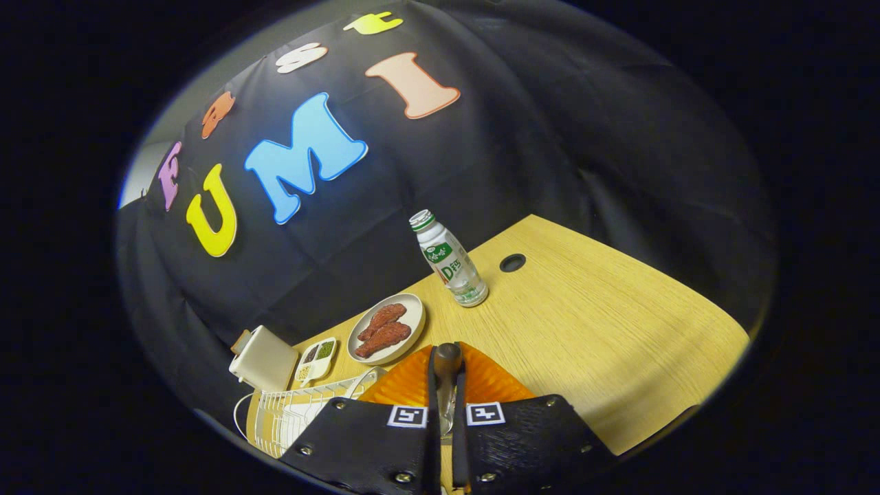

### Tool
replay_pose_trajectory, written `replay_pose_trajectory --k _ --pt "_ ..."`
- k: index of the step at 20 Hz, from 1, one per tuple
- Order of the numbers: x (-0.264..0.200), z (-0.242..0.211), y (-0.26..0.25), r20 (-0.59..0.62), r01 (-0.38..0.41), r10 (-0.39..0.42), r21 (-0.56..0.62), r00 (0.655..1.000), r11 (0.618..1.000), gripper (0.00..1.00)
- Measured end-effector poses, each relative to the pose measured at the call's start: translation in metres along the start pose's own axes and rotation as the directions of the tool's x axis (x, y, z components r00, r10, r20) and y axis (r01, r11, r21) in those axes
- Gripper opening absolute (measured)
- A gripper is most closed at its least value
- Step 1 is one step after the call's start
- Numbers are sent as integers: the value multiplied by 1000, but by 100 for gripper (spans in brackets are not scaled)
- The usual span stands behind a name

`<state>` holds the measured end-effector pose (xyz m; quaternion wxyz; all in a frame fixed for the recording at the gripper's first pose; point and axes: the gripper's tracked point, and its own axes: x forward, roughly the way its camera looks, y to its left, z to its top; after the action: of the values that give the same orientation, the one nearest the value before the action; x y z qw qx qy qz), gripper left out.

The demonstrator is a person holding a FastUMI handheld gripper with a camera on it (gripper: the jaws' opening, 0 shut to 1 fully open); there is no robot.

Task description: Take the plate from the dish rack, then take the spoon from the basket and place it into the plate.

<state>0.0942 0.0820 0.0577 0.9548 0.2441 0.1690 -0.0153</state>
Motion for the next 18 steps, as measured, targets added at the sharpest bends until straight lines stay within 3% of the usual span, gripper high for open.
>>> replay_pose_trajectory --k 10,18 --pt "-19 62 31 130 -39 63 -178 990 983 6" --pt "-78 111 98 206 -134 204 -309 957 942 6"
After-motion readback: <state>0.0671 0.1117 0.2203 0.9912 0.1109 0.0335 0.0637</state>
